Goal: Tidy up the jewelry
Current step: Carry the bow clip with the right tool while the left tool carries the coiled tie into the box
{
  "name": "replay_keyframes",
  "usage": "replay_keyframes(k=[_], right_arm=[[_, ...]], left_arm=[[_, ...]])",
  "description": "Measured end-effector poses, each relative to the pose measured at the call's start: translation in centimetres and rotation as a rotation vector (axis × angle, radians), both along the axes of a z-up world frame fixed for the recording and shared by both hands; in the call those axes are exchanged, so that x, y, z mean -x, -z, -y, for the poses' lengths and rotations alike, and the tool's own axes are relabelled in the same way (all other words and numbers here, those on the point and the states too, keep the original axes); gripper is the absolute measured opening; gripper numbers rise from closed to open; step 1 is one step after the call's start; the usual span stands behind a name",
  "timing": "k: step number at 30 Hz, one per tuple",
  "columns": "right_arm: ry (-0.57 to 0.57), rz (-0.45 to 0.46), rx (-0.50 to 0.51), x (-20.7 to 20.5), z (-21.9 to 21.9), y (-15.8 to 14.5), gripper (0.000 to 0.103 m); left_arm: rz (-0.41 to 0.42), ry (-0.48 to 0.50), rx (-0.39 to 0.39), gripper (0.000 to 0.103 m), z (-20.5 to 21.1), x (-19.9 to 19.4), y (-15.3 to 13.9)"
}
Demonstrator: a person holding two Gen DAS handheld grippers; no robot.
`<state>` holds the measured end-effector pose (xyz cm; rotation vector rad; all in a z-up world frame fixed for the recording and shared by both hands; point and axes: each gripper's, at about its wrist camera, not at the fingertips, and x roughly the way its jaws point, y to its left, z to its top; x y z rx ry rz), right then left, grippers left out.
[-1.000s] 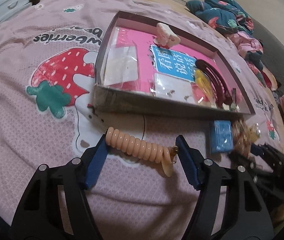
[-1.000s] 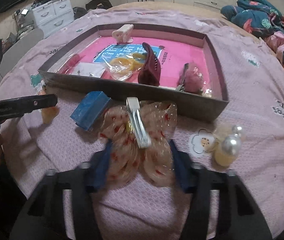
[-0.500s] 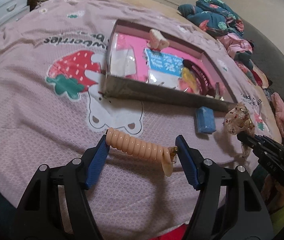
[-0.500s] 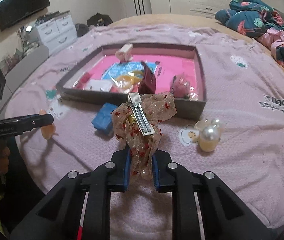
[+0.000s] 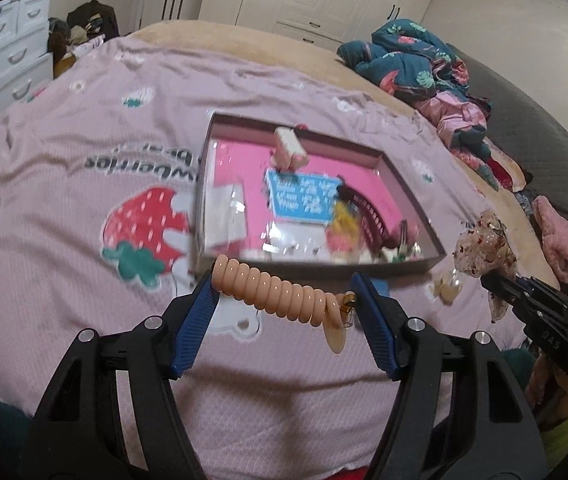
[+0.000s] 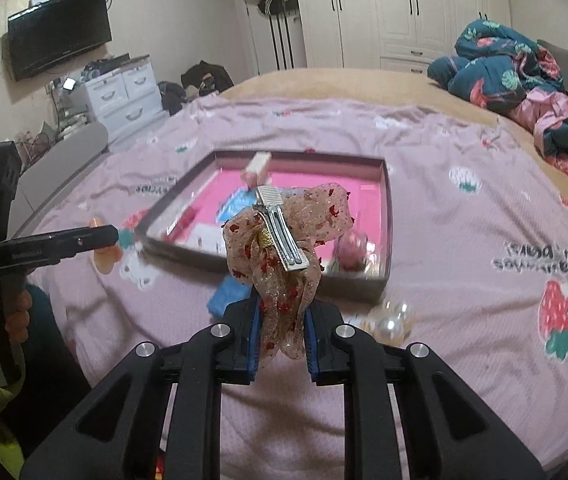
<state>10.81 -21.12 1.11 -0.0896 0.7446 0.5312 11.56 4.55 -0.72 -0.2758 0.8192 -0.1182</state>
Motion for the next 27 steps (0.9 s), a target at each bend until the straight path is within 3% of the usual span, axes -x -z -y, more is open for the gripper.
replay_keyframes(k=[15, 27], right_arm=[[0.052, 0.102, -0.034, -4.1, 0.4, -4.8, 0.017], [0.089, 0.132, -0.042, -7.3, 0.1, -6.3, 0.017]], left_arm=[[0.082, 0.022, -0.043, 0.060, 1.3, -4.6, -3.5], [0.077, 0.019, -0.077, 0.060, 1.9, -8.3, -3.3]])
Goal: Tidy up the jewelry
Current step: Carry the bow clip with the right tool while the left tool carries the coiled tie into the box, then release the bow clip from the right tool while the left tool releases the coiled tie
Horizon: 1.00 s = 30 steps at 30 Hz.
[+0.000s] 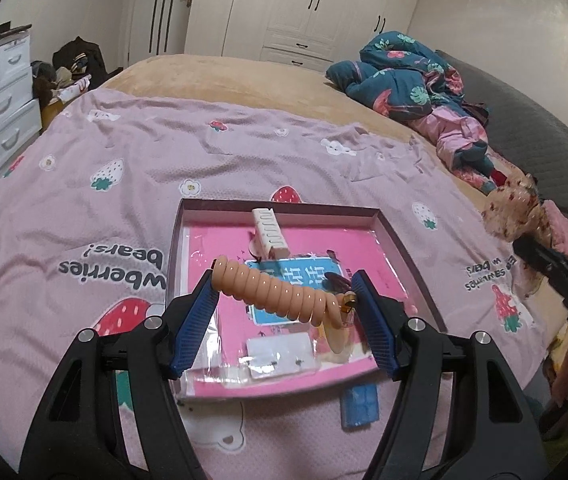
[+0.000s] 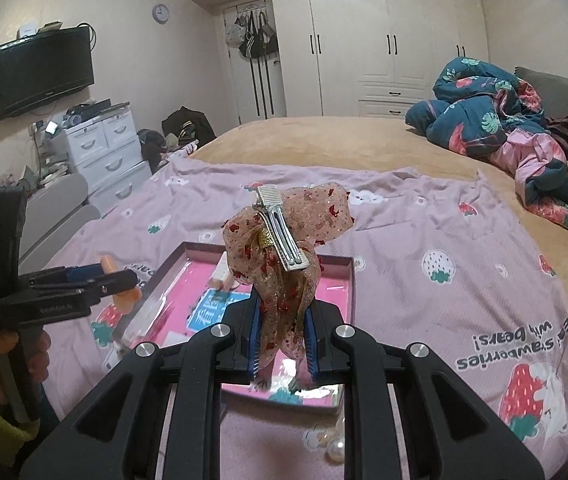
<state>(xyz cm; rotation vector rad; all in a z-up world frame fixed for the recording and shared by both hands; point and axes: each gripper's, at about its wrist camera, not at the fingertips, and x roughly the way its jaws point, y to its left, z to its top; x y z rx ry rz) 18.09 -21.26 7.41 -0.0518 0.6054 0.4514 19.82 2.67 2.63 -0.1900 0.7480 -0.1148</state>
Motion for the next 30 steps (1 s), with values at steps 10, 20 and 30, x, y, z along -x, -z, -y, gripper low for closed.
replay_keyframes(k=[10, 20, 30], right_arm=[[0.029, -0.067, 0.024, -3.6, -0.4, 2.6, 0.017], [0.059, -0.179, 0.064, -6.5, -1.5, 7.5, 0.017], [0.078, -0.281, 0.037, -9.6, -2.7, 10.6, 0.017]], left_arm=[[-0.067, -0.031, -0.017, 0.060, -1.0, -3.4, 3.4], [-0.131, -0.026, -0.026, 0.060, -1.0, -4.9, 7.0], [-0.162, -0.013, -0.035, 0.061, -0.8, -5.1, 8.6]])
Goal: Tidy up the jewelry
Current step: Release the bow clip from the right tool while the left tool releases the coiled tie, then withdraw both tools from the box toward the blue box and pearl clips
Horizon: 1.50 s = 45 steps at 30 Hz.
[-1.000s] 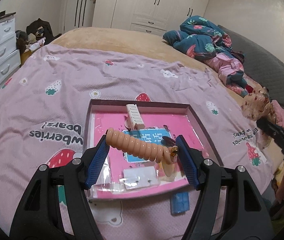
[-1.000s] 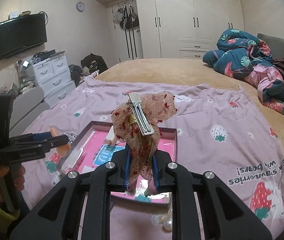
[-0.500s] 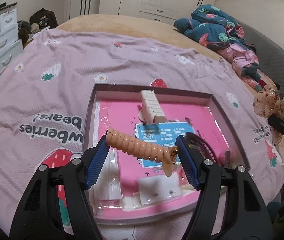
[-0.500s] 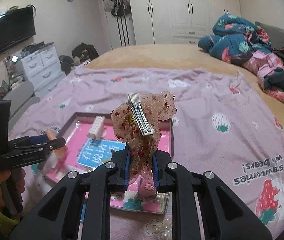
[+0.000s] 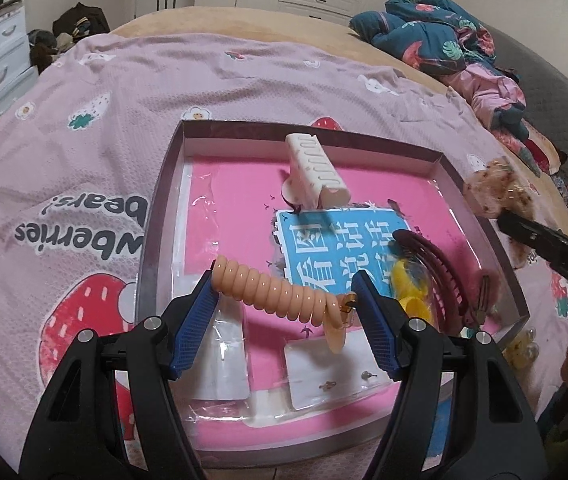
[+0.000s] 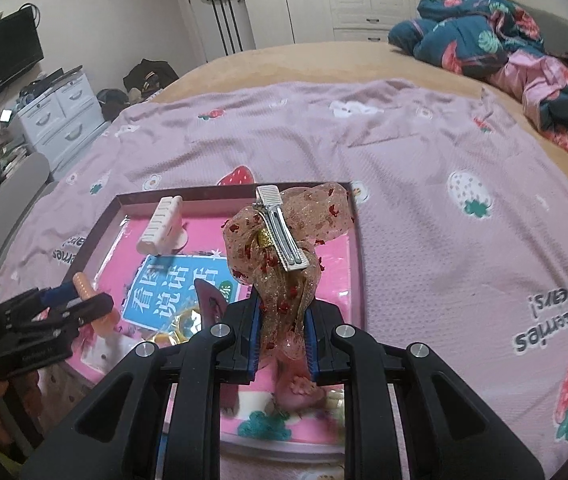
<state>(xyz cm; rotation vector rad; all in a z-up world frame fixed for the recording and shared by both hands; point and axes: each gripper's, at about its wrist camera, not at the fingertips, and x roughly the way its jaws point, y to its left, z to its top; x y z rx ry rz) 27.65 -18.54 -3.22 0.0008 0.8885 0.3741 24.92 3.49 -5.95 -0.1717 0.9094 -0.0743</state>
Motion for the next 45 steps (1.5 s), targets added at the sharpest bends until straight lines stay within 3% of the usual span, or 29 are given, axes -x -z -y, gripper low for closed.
replay_keyframes(k=[5, 14, 18, 21, 25, 32, 37, 45], right_arm=[[-0.003, -0.041, 0.013, -0.8, -0.8, 1.3, 0.020], [0.009, -0.074, 0.020, -1.1, -0.9, 2.5, 0.036], [0.017, -0.063, 0.009, -0.8, -0.6, 2.1, 0.058], [0.019, -0.044, 0.009, -0.1, -0.3, 1.4, 0.067], [0.032, 0.002, -0.002, 1.1, 0.5, 0.1, 0.085], [0.044, 0.060, -0.057, 3.2, 2.0, -2.8, 0.090], [0.039, 0.123, -0.082, 5.2, 2.7, -5.4, 0.097], [0.012, 0.205, -0.108, 8.7, 3.6, -8.9, 0.098]], left_arm=[[0.002, 0.005, -0.014, 0.061, 0.2, -0.1, 0.1], [-0.001, 0.012, -0.015, 0.061, 0.3, -0.2, 0.1], [-0.002, 0.010, -0.016, 0.062, 0.3, -0.2, 0.1], [-0.004, 0.013, -0.016, 0.063, 0.3, -0.1, 0.0], [-0.004, 0.019, -0.019, 0.074, 0.3, 0.0, -0.2], [0.028, 0.029, -0.011, 0.081, 0.3, 1.0, -2.1], [0.073, 0.013, -0.002, 0.093, -0.1, 2.4, -4.3], [0.145, -0.022, 0.003, 0.093, -0.7, 5.2, -7.9]])
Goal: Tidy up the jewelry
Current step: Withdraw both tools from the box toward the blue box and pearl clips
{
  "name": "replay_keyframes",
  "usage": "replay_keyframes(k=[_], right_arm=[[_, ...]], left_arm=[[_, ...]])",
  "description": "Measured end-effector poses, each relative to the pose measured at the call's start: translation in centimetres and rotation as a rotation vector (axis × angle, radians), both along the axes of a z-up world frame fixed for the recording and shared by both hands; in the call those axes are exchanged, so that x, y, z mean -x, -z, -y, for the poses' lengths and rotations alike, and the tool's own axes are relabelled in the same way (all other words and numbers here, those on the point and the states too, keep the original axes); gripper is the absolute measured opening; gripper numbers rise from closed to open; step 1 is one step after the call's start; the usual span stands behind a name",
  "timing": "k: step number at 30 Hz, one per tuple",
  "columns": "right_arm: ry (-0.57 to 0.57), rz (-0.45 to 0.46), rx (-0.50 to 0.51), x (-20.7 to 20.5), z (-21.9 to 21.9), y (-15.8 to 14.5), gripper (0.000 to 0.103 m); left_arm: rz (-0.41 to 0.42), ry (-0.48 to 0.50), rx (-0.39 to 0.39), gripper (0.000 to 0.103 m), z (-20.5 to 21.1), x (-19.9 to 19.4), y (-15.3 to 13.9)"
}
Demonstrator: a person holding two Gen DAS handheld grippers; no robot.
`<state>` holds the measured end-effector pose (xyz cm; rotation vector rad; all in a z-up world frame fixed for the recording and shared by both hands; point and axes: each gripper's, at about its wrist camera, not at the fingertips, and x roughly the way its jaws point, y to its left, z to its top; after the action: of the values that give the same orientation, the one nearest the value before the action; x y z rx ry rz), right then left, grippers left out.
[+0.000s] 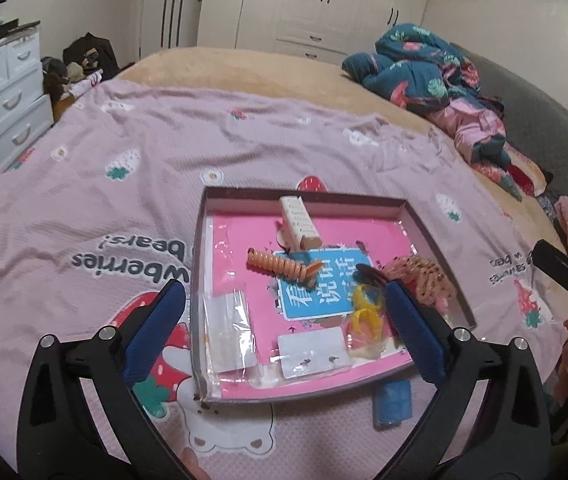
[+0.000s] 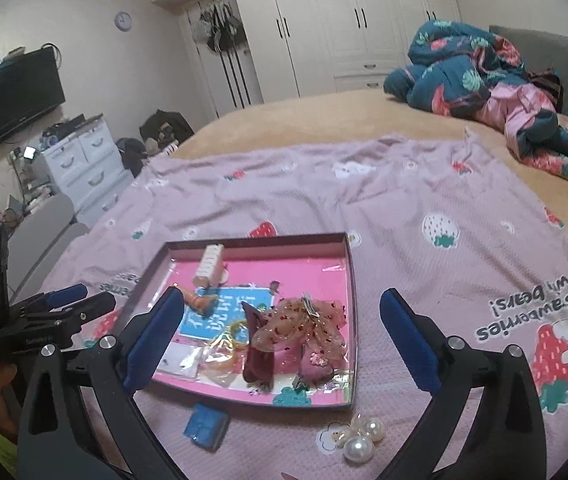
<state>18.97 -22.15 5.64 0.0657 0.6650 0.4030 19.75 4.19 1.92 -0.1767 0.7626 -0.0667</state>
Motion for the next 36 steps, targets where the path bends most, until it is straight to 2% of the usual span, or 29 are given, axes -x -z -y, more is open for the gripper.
replay_keyframes(k=[7, 16, 26, 36], right_arm=[[-0.011, 0.048, 0.013, 2.7, 1.0, -1.8, 0.098], [0.013, 0.068, 0.046, 5.1, 2.6, -1.4, 0.099], [0.027, 0.053, 0.083, 6.8, 3.7, 0.6, 0.099], [0.038, -0.019, 0.125, 7.2, 4.7, 4.0, 0.099]], left_arm=[[0.057, -0.011, 0.001, 0.094, 0.0, 2.6, -2.2], [0.075, 0.007, -0.022, 0.094, 1.1, 5.3, -2.8], [0.052, 0.041, -0.064, 0.093, 2.8, 6.8, -1.3], [-0.015, 0.102, -0.077, 0.094, 5.1, 7.5, 1.8]])
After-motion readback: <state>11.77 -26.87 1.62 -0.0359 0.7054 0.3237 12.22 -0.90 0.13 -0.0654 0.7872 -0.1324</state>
